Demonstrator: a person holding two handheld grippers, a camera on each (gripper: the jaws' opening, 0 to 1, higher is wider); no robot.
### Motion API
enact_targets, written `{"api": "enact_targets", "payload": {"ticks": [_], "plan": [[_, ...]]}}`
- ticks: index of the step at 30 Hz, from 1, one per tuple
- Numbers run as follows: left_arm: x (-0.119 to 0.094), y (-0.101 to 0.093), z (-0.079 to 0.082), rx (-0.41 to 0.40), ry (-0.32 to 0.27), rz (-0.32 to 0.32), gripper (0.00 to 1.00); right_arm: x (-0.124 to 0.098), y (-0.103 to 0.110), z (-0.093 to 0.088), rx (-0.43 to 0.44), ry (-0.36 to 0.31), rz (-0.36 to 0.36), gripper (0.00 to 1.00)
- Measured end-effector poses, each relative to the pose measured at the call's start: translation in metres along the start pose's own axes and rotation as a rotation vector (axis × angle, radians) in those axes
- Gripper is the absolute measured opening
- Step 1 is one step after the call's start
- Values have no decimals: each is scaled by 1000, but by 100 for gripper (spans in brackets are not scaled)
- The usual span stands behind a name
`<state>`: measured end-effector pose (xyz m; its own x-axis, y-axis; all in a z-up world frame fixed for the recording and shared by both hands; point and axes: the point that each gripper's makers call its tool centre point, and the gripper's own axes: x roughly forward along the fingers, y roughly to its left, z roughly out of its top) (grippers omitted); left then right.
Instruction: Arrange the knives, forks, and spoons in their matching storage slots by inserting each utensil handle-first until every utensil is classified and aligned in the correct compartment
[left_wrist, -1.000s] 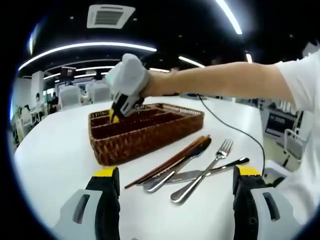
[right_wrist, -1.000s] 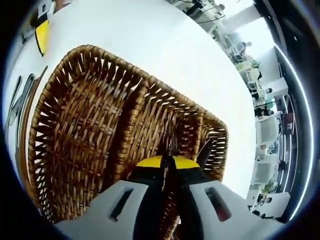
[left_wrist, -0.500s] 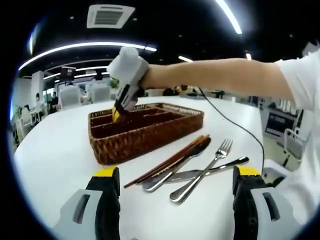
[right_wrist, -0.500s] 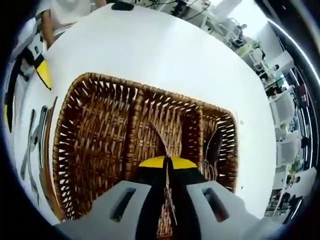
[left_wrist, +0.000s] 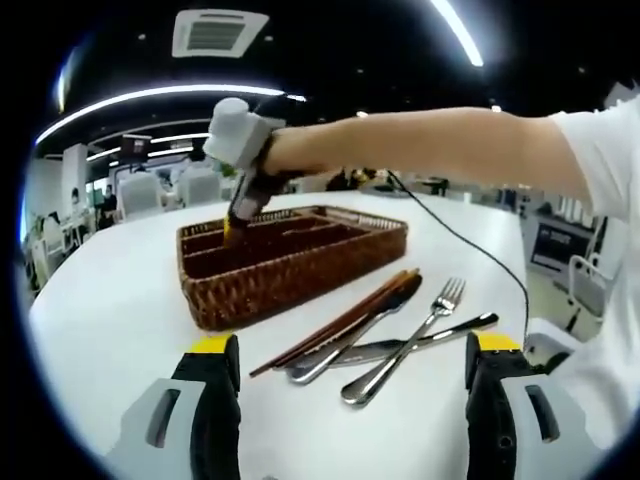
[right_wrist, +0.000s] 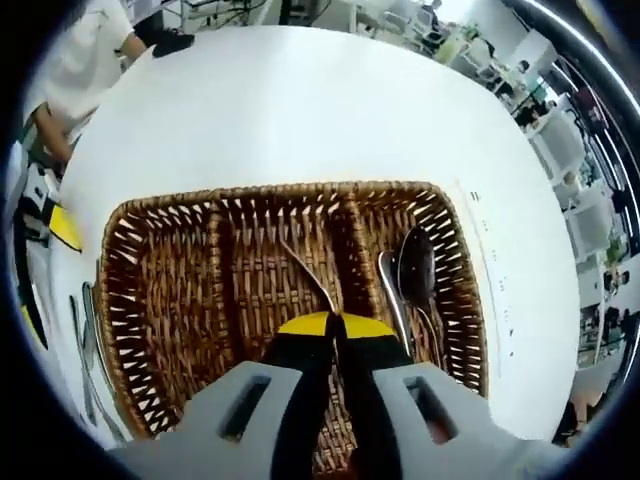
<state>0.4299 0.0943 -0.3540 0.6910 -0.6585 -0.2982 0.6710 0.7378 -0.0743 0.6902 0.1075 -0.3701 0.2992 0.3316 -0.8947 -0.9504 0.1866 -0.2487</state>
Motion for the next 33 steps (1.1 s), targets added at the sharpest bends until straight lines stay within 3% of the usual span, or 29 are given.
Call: {"api": "enact_targets", "payload": {"ticks": [3,5,11,14,19,32,33], "plan": [[-1,1,0,3,4,2,94,0,1,-3,23,5,11,2],[-1,1,0,1,1,1,94,1,3,-3,-16,3,17,2],[-1,2,3,6,-1,3,94,-1,12,-8,113,-32,108,2],[-1,1,3,6,-2,2,94,-1,15,-11,130,-29,134,4],[-1,1,3,6,0,2,94,2,24,-22,57,13,147,3],[-1,0,1,4,1,2,94,-1,32,-34,87,13,155,4],[-2,0,1,5,2,2,94,0,32,-39,67,40,146,4]]}}
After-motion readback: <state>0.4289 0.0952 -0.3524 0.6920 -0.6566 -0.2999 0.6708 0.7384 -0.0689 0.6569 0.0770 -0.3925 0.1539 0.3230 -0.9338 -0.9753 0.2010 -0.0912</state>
